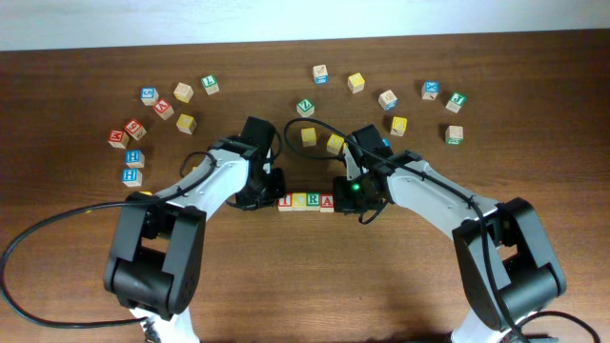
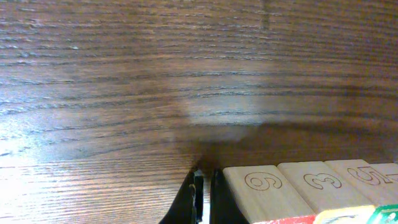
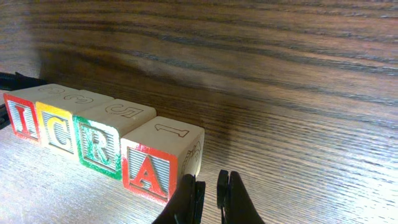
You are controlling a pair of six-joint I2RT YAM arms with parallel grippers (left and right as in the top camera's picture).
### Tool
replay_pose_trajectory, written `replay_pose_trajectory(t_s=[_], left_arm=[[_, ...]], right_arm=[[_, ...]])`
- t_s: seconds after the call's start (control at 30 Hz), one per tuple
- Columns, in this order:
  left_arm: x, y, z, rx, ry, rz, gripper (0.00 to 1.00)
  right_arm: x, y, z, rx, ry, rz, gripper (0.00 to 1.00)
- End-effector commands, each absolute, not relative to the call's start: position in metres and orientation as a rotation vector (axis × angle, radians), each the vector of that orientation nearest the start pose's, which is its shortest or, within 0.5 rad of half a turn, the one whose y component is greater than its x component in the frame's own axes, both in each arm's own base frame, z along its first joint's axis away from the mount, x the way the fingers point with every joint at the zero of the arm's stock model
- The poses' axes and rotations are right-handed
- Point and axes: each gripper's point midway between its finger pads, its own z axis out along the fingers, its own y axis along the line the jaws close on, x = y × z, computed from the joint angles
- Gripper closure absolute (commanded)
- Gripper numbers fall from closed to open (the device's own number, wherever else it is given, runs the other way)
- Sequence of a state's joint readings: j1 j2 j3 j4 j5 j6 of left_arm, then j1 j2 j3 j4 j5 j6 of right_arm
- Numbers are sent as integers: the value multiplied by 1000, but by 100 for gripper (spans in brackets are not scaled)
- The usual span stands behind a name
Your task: Spell out ICRA
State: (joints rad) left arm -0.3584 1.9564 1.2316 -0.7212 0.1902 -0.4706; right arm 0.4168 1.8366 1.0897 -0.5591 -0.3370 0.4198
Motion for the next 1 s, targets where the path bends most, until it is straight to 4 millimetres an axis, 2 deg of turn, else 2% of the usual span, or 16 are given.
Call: replay_pose_trajectory(t_s=[0.0, 0.33, 0.4, 0.43, 0.5, 0.57, 0.6, 0.73, 0.83, 0.97], left_arm=[[330, -169, -7, -110, 3114, -374, 100], [328, -164, -8, -114, 3123, -331, 100], [328, -164, -8, -114, 3123, -331, 100], [328, -164, -8, -114, 3124, -331, 99], [327, -163, -8, -115, 3127, -329, 91], [327, -162, -8, -117, 3128, -316, 90], [325, -158, -9, -123, 3137, -297, 89], [322, -150, -10, -134, 3153, -240, 89], [323, -148, -10, -134, 3149, -218, 89], [323, -148, -10, -134, 3148, -218, 87]], right_arm=[[315, 207, 16, -69, 2971, 641, 95], [312, 204, 14, -66, 2990, 618, 95], [312, 203, 14, -65, 2989, 614, 89], [314, 201, 13, -62, 2986, 590, 77], [315, 199, 12, -59, 2985, 570, 72], [315, 199, 12, -60, 2985, 570, 53], [315, 199, 12, -60, 2984, 570, 51], [315, 198, 12, -59, 2985, 567, 50], [313, 184, 7, -38, 3007, 441, 50], [312, 183, 6, -37, 3014, 438, 50]])
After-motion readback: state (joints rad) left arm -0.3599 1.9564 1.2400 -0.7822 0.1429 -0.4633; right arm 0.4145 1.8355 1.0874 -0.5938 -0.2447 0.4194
